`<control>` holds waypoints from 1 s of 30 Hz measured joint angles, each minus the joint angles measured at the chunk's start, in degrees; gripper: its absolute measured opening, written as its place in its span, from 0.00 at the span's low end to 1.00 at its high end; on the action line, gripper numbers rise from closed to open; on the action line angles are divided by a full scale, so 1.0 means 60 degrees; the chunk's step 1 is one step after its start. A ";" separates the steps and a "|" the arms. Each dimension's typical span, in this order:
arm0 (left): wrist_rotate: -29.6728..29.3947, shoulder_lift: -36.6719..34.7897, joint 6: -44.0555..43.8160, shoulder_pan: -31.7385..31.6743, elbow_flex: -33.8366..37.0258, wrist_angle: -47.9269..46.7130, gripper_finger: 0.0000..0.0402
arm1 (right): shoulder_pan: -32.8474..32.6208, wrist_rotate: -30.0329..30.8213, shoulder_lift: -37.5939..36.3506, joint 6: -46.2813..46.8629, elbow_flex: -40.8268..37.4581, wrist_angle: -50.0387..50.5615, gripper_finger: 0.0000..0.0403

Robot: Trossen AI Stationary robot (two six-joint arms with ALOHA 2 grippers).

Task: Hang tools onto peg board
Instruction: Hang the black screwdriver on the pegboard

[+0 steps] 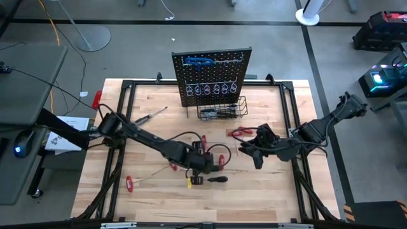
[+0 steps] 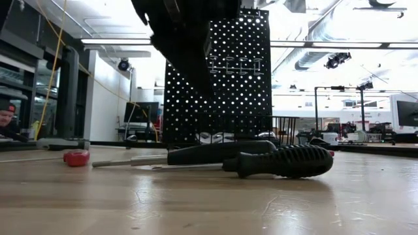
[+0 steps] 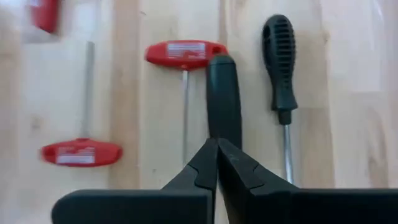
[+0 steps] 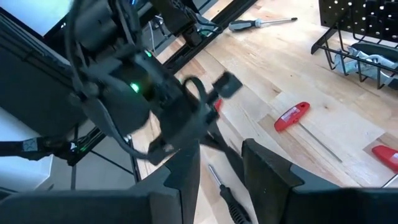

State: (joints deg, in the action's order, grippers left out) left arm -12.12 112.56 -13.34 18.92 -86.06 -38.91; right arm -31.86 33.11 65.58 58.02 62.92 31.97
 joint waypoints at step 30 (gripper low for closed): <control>0.0715 0.1973 -0.0759 -0.0114 -0.0082 0.0510 0.40 | -0.0003 0.0165 0.0011 0.0364 0.0000 0.0682 0.28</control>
State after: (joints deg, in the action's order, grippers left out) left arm -7.82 124.40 -17.90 18.23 -86.55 -35.85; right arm -31.88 34.10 65.65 60.20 62.92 36.06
